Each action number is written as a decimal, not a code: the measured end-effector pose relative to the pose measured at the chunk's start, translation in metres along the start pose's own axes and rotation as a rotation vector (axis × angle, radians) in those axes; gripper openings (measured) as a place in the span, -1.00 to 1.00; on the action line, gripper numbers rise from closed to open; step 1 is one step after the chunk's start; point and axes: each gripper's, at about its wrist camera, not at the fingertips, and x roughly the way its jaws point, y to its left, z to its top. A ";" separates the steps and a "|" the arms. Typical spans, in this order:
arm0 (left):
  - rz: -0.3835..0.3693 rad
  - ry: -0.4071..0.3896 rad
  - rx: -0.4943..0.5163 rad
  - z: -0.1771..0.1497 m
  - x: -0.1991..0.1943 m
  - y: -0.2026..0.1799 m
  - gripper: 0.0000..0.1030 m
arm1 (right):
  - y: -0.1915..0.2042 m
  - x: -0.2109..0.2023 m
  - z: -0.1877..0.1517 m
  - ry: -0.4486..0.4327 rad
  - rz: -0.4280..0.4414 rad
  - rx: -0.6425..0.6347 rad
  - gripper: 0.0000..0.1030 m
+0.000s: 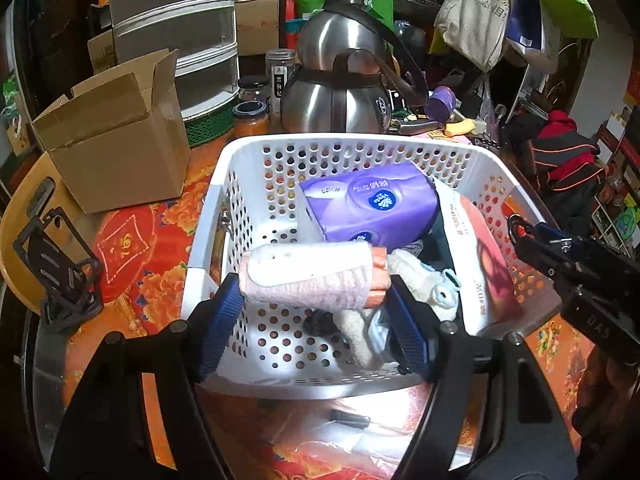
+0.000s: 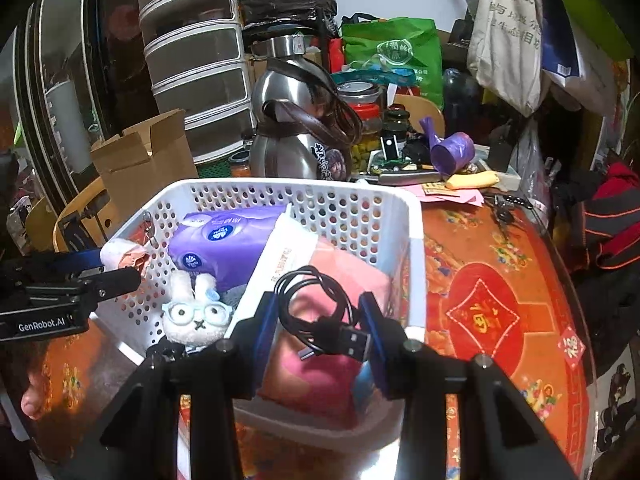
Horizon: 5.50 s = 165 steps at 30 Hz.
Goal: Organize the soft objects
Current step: 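Lower the cable and pink roll into the basket and open both grippers, then move both grippers to the clear plastic bag on the table, then grasp the clear plastic bag with the right gripper while the left gripper grasps its other end, then lift the clear bag into the white basket and open both grippers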
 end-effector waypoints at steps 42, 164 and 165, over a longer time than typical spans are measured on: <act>-0.037 -0.052 -0.043 -0.161 -0.041 0.035 0.79 | 0.054 -0.076 -0.215 0.128 0.084 -0.009 -0.03; -0.047 -0.160 0.026 0.034 -0.017 0.008 -0.68 | 0.009 0.007 0.024 -0.111 -0.097 -0.215 -0.78; -0.045 -0.150 0.023 0.032 -0.013 0.009 -0.62 | 0.008 0.008 0.023 -0.110 -0.101 -0.207 -0.70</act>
